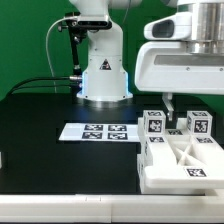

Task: Assemble chair

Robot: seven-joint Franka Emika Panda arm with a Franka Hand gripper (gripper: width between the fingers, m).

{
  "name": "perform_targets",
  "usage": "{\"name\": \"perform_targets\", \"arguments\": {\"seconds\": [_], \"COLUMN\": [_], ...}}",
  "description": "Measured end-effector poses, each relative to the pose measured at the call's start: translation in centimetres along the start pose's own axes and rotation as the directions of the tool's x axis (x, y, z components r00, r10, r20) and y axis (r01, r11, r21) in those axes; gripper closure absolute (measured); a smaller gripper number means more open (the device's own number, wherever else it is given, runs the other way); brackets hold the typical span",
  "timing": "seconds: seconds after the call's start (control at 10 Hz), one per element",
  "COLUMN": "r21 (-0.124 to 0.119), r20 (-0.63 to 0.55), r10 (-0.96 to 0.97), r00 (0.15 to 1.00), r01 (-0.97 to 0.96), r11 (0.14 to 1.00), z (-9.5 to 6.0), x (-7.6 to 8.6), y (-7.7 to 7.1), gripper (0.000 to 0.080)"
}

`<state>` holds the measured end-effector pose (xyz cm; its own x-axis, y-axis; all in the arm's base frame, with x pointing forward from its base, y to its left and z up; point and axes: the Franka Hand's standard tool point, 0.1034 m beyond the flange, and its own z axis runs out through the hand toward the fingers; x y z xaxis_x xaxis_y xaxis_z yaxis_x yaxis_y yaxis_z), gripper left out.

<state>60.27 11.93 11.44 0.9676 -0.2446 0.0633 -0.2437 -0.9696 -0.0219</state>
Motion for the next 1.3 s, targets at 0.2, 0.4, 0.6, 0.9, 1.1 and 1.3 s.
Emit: {"name": "perform_targets", "arguments": {"seconds": [0.2,0.4,0.6,0.9,1.1,1.3], "r21": [-0.001,0.0,0.0,0.017,0.02,0.02], "r20": [0.001,0.001,0.001,0.001,0.007,0.012], "r10": [0.034,0.074,0.247,0.678,0.775,0.827], "r00": [0.999,0.997,0.969,0.735,0.632,0.562], "r01": [-0.034,-0.074,-0.247,-0.678,-0.775,-0.827], "r11": [0.999,0.997,0.969,0.735,0.632,0.562], "z": [0.06,0.07,0.08,0.09,0.07,0.07], "x": [-0.02,-0.01,0.0,-0.02,0.02,0.05], "y": [0.03,0.05,0.09,-0.17,-0.16,-0.09], "gripper": [0.0416,0.052,0.0518,0.0518,0.0518,0.0518]}}
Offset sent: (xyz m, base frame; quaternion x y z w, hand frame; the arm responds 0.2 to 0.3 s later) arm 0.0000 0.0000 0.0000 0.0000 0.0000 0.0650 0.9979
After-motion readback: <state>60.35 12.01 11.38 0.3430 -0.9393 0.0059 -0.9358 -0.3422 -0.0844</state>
